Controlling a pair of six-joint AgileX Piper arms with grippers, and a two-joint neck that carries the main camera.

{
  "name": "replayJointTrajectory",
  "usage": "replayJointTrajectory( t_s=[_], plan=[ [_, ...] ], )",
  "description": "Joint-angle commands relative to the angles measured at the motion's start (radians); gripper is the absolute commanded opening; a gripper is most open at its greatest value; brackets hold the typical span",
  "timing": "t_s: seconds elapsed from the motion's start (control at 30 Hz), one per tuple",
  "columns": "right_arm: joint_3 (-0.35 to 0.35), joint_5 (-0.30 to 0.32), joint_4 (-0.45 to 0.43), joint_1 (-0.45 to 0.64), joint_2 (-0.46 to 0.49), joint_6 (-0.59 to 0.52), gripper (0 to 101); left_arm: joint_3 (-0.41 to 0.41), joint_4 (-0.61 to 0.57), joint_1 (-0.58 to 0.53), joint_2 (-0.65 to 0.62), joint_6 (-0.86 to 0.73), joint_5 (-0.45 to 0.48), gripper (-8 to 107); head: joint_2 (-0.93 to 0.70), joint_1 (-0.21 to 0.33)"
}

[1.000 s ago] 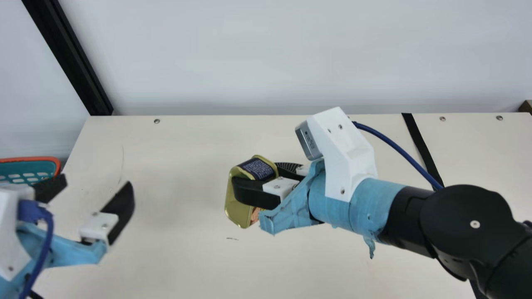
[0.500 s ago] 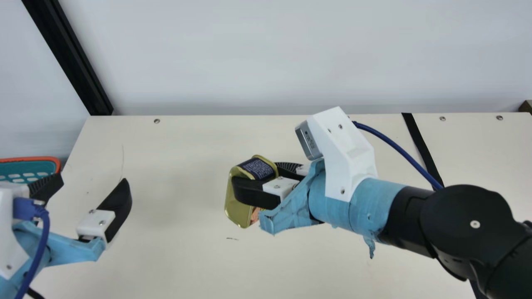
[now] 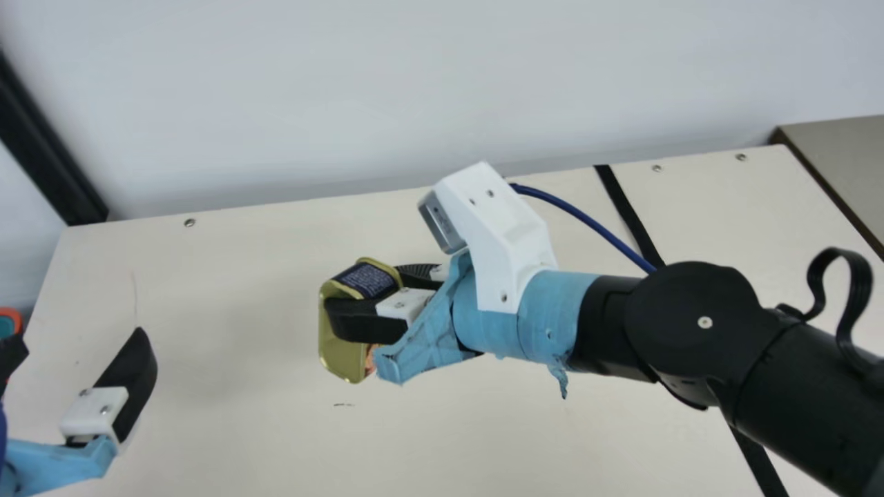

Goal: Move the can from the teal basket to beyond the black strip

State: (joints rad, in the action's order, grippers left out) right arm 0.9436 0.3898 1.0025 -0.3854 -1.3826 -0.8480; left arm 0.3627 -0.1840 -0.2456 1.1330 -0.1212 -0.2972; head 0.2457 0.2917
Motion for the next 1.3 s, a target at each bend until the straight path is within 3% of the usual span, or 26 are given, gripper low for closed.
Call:
replayJointTrajectory(
  t_s=[0.0,0.6,0.83,1.0,1.27],
  plan=[
    [-0.005,-0.018,-0.041,0.005,0.003,0.033,0,0.0,0.0,0.0,0.0,0.0,0.0,90,0.043,0.013],
    [-0.072,-0.081,-0.366,0.142,0.1,0.321,0,0.0,0.0,0.0,0.0,0.0,0.0,90,0.333,0.072],
    [-0.09,-0.102,-0.48,0.233,0.15,0.415,0,0.0,0.0,0.0,0.0,0.0,0.0,90,0.333,0.072],
    [-0.085,-0.073,-0.571,0.318,0.173,0.465,0,0.0,0.0,0.0,0.0,0.0,0.0,90,0.333,0.072],
    [-0.036,0.029,-0.685,0.473,0.194,0.492,0,0.0,0.0,0.0,0.0,0.0,0.0,90,0.333,0.072]
  ],
)
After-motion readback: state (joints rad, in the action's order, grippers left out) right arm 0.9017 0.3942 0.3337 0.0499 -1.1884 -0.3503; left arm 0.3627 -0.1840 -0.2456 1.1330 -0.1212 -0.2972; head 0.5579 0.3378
